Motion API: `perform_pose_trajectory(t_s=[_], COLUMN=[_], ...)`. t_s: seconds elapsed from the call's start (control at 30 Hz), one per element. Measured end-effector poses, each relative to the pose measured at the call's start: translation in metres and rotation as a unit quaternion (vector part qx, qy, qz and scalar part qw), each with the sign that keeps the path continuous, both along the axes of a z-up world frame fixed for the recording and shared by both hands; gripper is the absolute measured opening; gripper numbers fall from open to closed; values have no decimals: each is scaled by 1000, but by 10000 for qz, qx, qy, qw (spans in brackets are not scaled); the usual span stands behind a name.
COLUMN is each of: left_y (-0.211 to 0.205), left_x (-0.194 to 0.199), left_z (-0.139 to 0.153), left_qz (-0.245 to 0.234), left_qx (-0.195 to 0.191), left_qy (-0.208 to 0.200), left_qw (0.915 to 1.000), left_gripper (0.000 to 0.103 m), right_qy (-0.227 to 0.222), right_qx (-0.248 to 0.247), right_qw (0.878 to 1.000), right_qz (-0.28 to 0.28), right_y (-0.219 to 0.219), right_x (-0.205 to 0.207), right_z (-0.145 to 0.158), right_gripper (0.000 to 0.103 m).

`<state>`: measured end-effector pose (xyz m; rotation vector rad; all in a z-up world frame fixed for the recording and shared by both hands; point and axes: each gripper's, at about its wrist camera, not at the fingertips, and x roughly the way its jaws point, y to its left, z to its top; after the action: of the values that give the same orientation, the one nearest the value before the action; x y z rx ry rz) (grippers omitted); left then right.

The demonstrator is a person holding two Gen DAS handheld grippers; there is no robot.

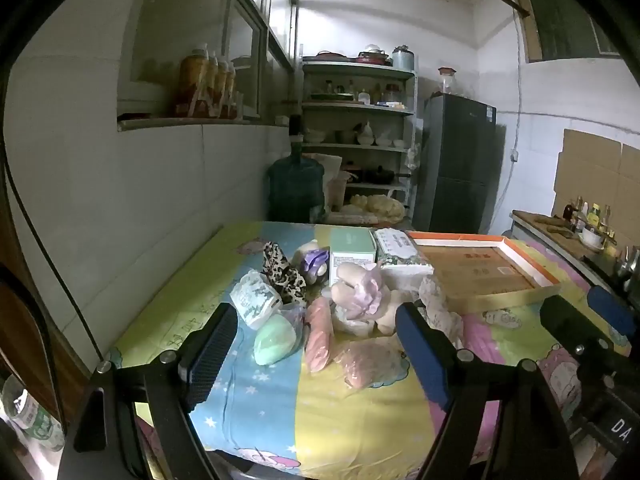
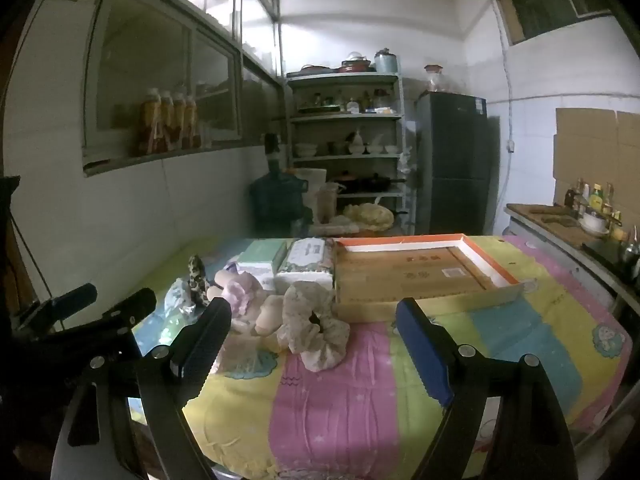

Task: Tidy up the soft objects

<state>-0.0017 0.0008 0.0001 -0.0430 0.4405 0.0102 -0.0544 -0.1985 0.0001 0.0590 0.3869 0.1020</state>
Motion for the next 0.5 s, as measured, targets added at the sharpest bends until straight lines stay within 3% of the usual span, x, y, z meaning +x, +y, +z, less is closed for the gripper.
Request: perform_pose_trajectory(t_s=[0.5], left_y=[0], left_x=[2], left_z=[-1], left_qz=[-3], left_qx=[77], left_qy=[53], left_qw=[10000], left_gripper=[81], right_qy=[-28], right_qx=[-3], right_qw=[10000], right_qz=[62], right_y=[-1], right_x=[-4], right_z=[6], right_gripper=[86])
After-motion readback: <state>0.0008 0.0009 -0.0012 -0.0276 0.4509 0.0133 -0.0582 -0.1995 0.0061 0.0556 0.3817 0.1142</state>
